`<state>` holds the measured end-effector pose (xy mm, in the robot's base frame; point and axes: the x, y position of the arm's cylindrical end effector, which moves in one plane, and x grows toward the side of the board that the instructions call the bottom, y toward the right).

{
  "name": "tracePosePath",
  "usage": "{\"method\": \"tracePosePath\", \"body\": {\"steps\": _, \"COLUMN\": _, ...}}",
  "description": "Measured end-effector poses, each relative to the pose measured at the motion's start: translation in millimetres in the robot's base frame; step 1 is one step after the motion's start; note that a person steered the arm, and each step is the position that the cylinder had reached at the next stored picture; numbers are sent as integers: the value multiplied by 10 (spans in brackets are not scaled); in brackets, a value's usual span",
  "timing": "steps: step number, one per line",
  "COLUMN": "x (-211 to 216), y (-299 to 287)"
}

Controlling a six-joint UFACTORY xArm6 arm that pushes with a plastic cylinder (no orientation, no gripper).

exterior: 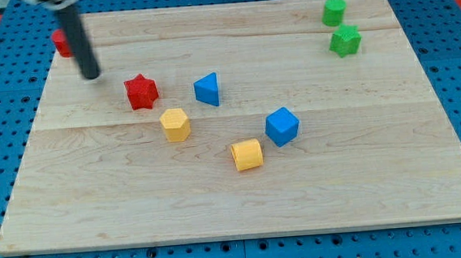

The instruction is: Push the red star right above the blue blocks

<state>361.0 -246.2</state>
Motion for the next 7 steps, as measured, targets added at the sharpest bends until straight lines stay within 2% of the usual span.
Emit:
{"method": "tracePosePath", "body": {"steps": 1, "x": 369, "y": 380}}
{"method": "tracePosePath", "body": {"steps": 3, "x": 86, "y": 2040}}
{"method": "tracePosePath", "body": {"steps": 4, "x": 61, "y": 2325}}
{"method": "tracePosePath", "body": {"steps": 5, "x": 60, "y": 2967}}
{"method": "tracePosePath", "body": {"steps": 6, "x": -289, "y": 2113}}
{"method": "tracePosePath", "body": {"steps": 7, "x": 369, "y": 2217}}
